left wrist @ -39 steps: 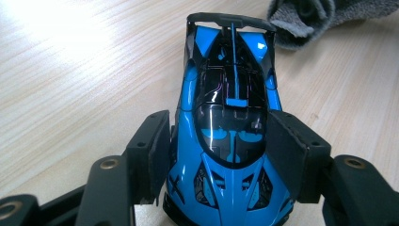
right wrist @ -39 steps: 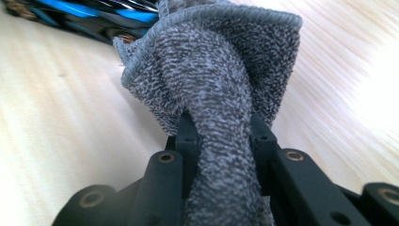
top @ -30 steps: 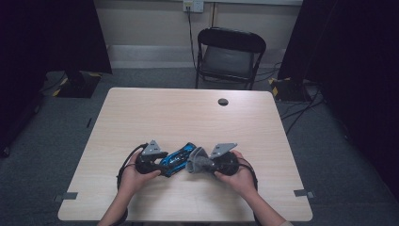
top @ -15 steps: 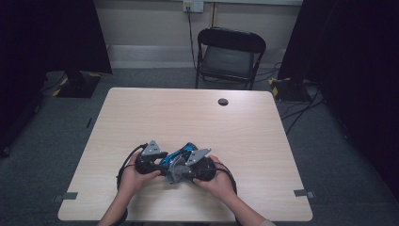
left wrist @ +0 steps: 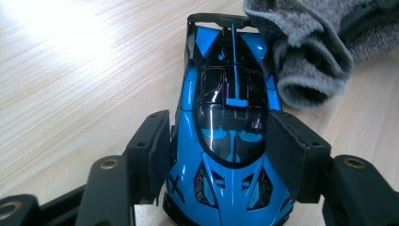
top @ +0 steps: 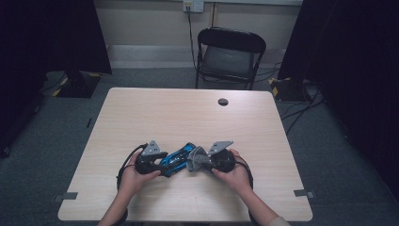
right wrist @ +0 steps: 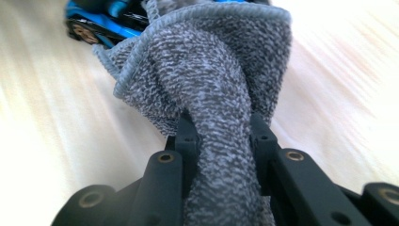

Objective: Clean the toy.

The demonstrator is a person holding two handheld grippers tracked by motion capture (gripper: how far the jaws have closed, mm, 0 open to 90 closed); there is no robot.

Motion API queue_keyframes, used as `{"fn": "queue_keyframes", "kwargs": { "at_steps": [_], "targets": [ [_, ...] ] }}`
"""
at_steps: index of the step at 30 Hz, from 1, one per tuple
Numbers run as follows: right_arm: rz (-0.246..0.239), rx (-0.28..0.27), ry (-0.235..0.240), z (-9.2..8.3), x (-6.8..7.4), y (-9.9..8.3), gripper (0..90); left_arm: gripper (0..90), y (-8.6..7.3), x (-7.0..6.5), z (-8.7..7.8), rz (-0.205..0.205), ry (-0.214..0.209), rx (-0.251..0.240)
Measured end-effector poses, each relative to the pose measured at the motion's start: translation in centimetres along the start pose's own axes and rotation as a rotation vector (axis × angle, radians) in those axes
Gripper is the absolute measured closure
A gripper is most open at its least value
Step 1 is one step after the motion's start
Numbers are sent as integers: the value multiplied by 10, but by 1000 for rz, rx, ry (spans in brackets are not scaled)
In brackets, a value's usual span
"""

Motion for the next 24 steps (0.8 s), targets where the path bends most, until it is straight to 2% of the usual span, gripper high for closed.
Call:
{"fn": "queue_keyframes", "kwargs": {
  "at_steps": [4, 6, 10, 11, 19, 20, 22, 23, 24],
  "targets": [
    [-3, 1, -15, -3, -6, -1, 719, 412, 0, 0, 0, -2, 0, 1],
    [-3, 2, -40, -5, -10, -1, 719, 412, 0, 0, 0, 0, 0, 1],
    [10, -8, -61, -15, -19, -4, 719, 412, 0, 0, 0, -1, 1, 3],
    [13, -12, -73, -19, -22, -6, 719, 411, 0, -1, 0, -15, -7, 2],
    [75, -3, -139, -44, -44, -28, 719, 406, 1, 0, 2, -27, -5, 3],
    [80, 1, -145, -45, -46, -31, 719, 399, 1, 0, 2, -18, -2, 10],
    [89, -4, -145, -46, -47, -35, 719, 336, 3, 1, 2, -2, 20, 20],
    [87, -3, -148, -46, -47, -36, 719, 275, 5, 0, 3, -19, 15, 24],
    [86, -2, -147, -45, -47, -36, 719, 236, 6, 0, 3, -21, 20, 21]
  ]
}}
Point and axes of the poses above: each handheld gripper's, and its own axes: z roughly forward along the jaws, y roughly out of its top, x roughly to its left, the point moved 2 cm from there along z, roughly forward along the jaws, and after that the axes turned 14 degrees about -x, right-handed, at the moved point
